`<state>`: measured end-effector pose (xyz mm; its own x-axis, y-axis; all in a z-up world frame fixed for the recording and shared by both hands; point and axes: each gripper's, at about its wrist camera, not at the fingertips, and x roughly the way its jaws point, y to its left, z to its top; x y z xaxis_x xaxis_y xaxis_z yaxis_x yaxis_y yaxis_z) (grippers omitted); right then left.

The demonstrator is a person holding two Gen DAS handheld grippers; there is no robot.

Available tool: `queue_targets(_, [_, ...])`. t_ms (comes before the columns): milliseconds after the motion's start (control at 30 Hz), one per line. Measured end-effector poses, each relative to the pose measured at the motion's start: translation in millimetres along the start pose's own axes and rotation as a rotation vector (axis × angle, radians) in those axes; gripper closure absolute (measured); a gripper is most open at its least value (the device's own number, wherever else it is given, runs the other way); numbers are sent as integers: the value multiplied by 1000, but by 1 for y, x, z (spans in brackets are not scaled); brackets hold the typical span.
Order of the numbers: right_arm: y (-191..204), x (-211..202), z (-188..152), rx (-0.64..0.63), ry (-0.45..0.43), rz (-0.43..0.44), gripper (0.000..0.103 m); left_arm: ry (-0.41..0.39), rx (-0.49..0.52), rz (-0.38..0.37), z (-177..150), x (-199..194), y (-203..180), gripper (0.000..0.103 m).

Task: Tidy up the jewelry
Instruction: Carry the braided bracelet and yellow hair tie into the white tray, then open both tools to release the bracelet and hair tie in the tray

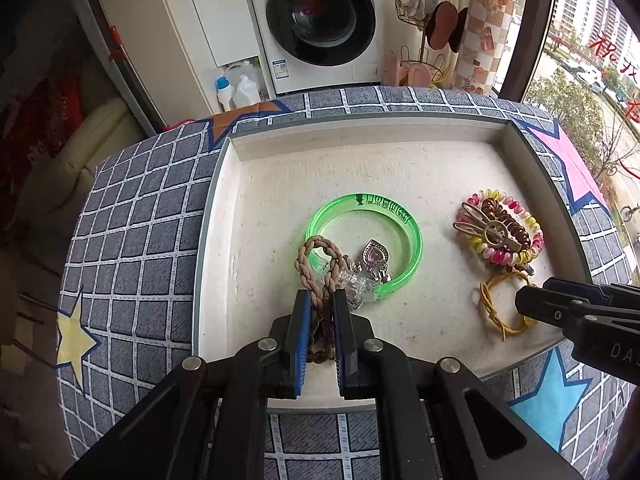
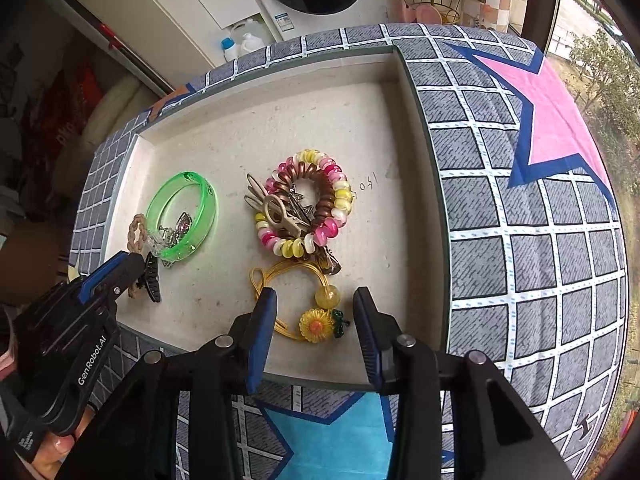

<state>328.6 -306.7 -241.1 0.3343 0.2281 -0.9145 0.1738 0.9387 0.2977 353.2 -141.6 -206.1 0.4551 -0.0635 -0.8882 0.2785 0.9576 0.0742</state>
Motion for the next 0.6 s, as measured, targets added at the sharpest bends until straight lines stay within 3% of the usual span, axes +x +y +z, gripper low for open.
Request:
queue_targets(133, [-6,-12,-1,35,-30,44,60,-2,10,-2,0,-3,0,79])
queue_targets(167, [-6,-15,-2,41,-40,53,60,-2,14,-2,0,-4,0,47])
queue_targets(200, [-7,-18,-2,46,-47,60,60,-6,11,3,0,-5,0,6])
queue_targets(233, [-7,-21,-3,50,-51,65,60,-32,-1,13,0,-10,2,0])
queue_targets(267, [-8,-23,-3,54,-54,69,60,-65,-8,18,-1,-16,3,0])
queue_targets(500, [-4,-32,-4,66,-63,85,59,-58,-11,10,4,-25,7,0])
queue_targets(600, [-2,-36,-6,67,-61,90,46,-43,-5,24,1,-30,9,0])
